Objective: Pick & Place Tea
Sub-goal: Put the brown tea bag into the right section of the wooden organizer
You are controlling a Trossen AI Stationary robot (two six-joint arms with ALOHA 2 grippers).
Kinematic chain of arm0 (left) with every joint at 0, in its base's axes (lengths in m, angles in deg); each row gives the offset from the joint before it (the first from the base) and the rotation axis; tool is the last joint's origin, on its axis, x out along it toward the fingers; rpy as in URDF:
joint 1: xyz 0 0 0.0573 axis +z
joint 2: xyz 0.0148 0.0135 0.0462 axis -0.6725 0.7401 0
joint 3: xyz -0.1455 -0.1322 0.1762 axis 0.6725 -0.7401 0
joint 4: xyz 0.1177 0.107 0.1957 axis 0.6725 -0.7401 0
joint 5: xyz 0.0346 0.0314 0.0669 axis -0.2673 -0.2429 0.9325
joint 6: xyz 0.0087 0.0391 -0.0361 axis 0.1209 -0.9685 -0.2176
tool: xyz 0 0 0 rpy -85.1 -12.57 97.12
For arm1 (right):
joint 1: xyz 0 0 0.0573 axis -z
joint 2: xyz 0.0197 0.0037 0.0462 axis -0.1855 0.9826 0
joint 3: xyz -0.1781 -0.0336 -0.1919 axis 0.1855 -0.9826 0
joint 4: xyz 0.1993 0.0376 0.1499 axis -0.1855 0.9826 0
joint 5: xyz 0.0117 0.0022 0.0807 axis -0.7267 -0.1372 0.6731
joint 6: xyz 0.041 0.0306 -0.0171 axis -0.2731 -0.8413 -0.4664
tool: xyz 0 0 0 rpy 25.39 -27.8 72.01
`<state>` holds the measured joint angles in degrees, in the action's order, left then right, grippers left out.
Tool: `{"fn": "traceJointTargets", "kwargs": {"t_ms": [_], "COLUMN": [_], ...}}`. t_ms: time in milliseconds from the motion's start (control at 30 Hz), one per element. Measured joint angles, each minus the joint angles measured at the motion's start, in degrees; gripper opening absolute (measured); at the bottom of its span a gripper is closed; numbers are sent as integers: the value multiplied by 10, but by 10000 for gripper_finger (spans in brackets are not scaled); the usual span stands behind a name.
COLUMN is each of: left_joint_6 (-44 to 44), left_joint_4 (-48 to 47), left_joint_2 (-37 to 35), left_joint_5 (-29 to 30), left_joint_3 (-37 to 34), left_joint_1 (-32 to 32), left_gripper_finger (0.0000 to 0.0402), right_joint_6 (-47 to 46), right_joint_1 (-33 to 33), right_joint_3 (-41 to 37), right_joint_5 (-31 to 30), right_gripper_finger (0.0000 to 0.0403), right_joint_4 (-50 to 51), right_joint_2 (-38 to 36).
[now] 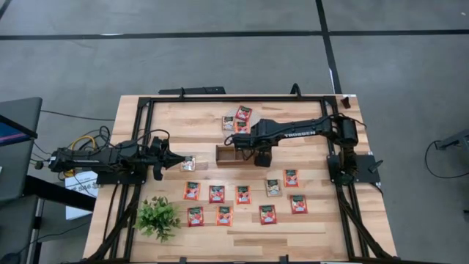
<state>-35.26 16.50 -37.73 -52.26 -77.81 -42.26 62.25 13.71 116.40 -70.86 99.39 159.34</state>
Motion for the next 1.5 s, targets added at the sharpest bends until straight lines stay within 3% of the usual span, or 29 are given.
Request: {"fn": "traceJointTargets", "kwargs": {"t_ms": [767, 1500], "left_joint_6": [0, 0], "left_joint_4": [0, 0], "left_joint_2": [0, 0], "left_joint_5": [0, 0], "left_joint_3": [0, 0], "left_joint_1": [0, 0], "left_gripper_finger": [0, 0], "right_joint_6": [6, 6], "right_joint_1": [31, 21], "right_joint_3": [0, 0], "right_joint_5": [5, 6], "right_gripper_finger": [0, 0], "right_joint_4": [-12, -11], "right_joint_2": [0, 0]}}
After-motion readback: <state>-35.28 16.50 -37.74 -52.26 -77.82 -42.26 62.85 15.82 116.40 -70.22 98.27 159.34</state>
